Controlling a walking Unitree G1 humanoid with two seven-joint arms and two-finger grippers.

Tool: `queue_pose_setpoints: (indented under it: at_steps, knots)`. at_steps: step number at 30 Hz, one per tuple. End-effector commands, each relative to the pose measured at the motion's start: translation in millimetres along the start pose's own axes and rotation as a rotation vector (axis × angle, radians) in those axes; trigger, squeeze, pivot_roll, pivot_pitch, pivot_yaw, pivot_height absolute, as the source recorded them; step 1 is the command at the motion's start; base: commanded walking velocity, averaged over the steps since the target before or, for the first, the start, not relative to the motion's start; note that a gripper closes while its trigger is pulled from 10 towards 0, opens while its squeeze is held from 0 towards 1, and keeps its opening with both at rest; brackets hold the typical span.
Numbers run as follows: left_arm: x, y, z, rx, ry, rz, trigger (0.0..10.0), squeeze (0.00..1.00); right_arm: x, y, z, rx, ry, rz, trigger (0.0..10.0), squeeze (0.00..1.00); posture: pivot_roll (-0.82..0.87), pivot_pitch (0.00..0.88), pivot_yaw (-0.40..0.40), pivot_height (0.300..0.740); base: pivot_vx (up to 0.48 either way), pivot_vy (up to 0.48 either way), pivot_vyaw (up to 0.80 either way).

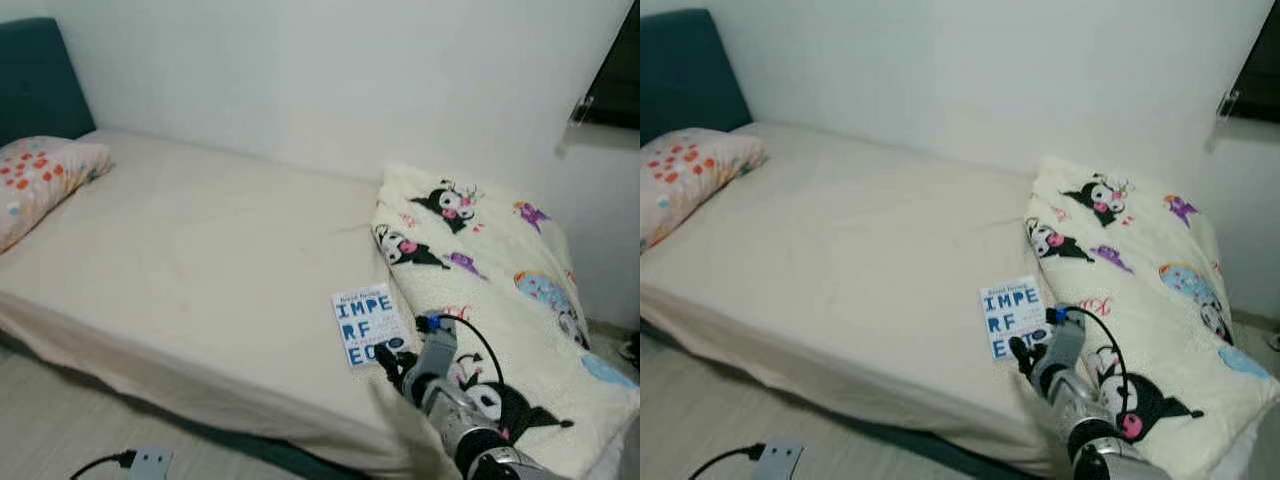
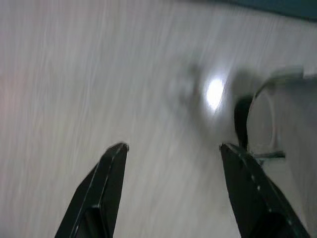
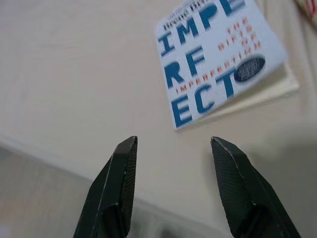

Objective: Clean up the room

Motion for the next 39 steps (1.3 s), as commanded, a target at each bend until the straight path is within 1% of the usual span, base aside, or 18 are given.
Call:
queue_pose_setpoints:
  at_steps: [1, 2, 3, 7, 8, 9, 15, 18, 19, 22, 23, 25, 26, 27, 31, 32, 35, 39]
  knots:
    - [6, -0.4, 2.6, -0.008, -0.005, 0.029, 10.0, 0.00, 3, 0.3, 2.6, -0.012, -0.036, 0.014, 10.0, 0.00, -0.08, 0.000, -0.019, 0.605, 0.000, 0.000, 0.00]
    - [23, -1.8, -0.7, 0.004, -0.003, 0.082, 10.0, 0.00, 9, 0.6, 5.9, -0.031, -0.107, 0.046, 10.0, 0.00, -0.07, 0.000, -0.014, 0.595, 0.000, 0.000, 0.00]
    - [29, -2.2, -2.0, 0.007, 0.000, 0.098, 10.0, 0.00, 11, 0.6, 7.4, -0.039, -0.141, 0.059, 10.0, 0.00, -0.07, 0.000, -0.014, 0.590, 0.000, 0.000, 0.00]
    - [39, -2.6, -5.9, 0.013, -0.005, 0.131, 10.0, 0.00, 18, 0.0, 9.1, -0.055, -0.215, 0.092, 10.0, 0.00, -0.06, 0.000, 0.004, 0.580, 0.000, 0.000, 0.00]
    - [44, -2.4, -10.5, 0.020, -0.019, 0.152, 10.0, 0.00, 24, -1.1, 8.9, -0.067, -0.278, 0.121, 10.0, 0.00, -0.05, 0.000, 0.014, 0.570, 0.000, 0.000, 0.00]
    - [43, -2.3, -12.6, 0.022, -0.025, 0.156, 10.0, 0.00, 25, -1.5, 8.1, -0.069, -0.294, 0.127, 10.0, 0.00, -0.04, 0.000, 0.022, 0.565, 0.000, 0.000, 0.00]
    - [39, -1.3, -22.6, 0.040, -0.075, 0.160, 10.0, 0.00, 23, -4.8, -0.9, -0.050, -0.314, 0.126, 10.0, 0.00, -0.01, 0.000, 0.047, 0.550, 0.000, 0.000, 0.00]
    - [32, 0.8, -36.1, 0.066, -0.129, 0.171, 10.0, 0.00, 27, -9.4, -14.9, 0.003, -0.324, 0.142, 10.0, 0.00, 0.03, 0.000, 0.064, 0.550, 0.000, 0.000, 0.00]
    - [32, 0.8, -36.1, 0.066, -0.129, 0.171, 10.0, 0.00, 27, -9.4, -14.9, 0.003, -0.324, 0.142, 10.0, 0.00, 0.03, 0.000, 0.064, 0.550, 0.000, 0.000, 0.00]
    - [27, 3.6, -49.2, 0.086, -0.157, 0.188, 10.0, 0.00, 35, -14.2, -31.9, 0.085, -0.339, 0.160, 10.0, 0.00, 0.05, 0.000, 0.076, 0.550, 0.000, 0.000, 0.00]
    - [23, 5.4, -54.9, 0.092, -0.172, 0.195, 10.0, 0.00, 37, -15.6, -40.4, 0.135, -0.344, 0.176, 10.0, 0.38, 0.08, 0.000, 0.093, 0.550, 0.000, 0.000, 0.00]
    - [21, 6.6, -58.4, 0.095, -0.182, 0.200, 10.0, 0.00, 39, -16.4, -45.9, 0.167, -0.348, 0.188, 10.0, 0.38, 0.08, 0.000, 0.093, 0.550, 0.000, 0.000, 0.00]
    - [18, 8.5, -63.0, 0.095, -0.199, 0.209, 10.0, 0.00, 40, -17.9, -54.2, 0.204, -0.344, 0.191, 10.0, 1.00, 0.10, 0.020, 0.105, 0.550, 0.000, 0.000, 0.00]
    - [17, 9.9, -65.8, 0.095, -0.210, 0.215, 10.0, 0.00, 41, -18.8, -59.6, 0.226, -0.341, 0.191, 10.0, 1.00, 0.10, 0.020, 0.105, 0.550, 0.000, 0.000, 0.00]
    - [15, 11.7, -68.5, 0.089, -0.233, 0.223, 10.0, 0.00, 41, -19.9, -62.5, 0.219, -0.344, 0.189, 10.0, 1.00, 0.11, 0.049, 0.118, 0.550, 0.000, 0.000, 0.00]
    - [10, 17.1, -74.1, 0.071, -0.300, 0.247, 10.0, 0.00, 39, -22.1, -66.2, 0.177, -0.356, 0.171, 10.0, 1.00, 0.12, 0.098, 0.135, 0.550, 0.000, 0.000, 0.00]
    - [9, 19.3, -75.7, 0.063, -0.333, 0.257, 10.0, 0.00, 37, -22.9, -67.5, 0.158, -0.361, 0.160, 10.0, 1.00, 0.12, 0.098, 0.135, 0.550, 0.000, 0.000, 0.00]
    - [11, 30.4, -98.0, 0.072, -0.384, 0.282, 10.0, 0.00, 27, -24.7, -68.3, 0.060, -0.417, 0.127, 10.0, 1.00, 0.15, 0.155, 0.162, 0.550, 0.000, 0.000, 0.00]
Point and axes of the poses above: a point about 5 cm out from each wrist's last joint towards the gripper, its own y axis pointing back from the gripper into the wrist, its own x axis along the axis of the wrist's last joint, z = x × y, the point moved 1 cm from there along -y, pointing out of the wrist towards the gripper, and after that the axes turned 1 degree about -y, right-handed, at the moved point
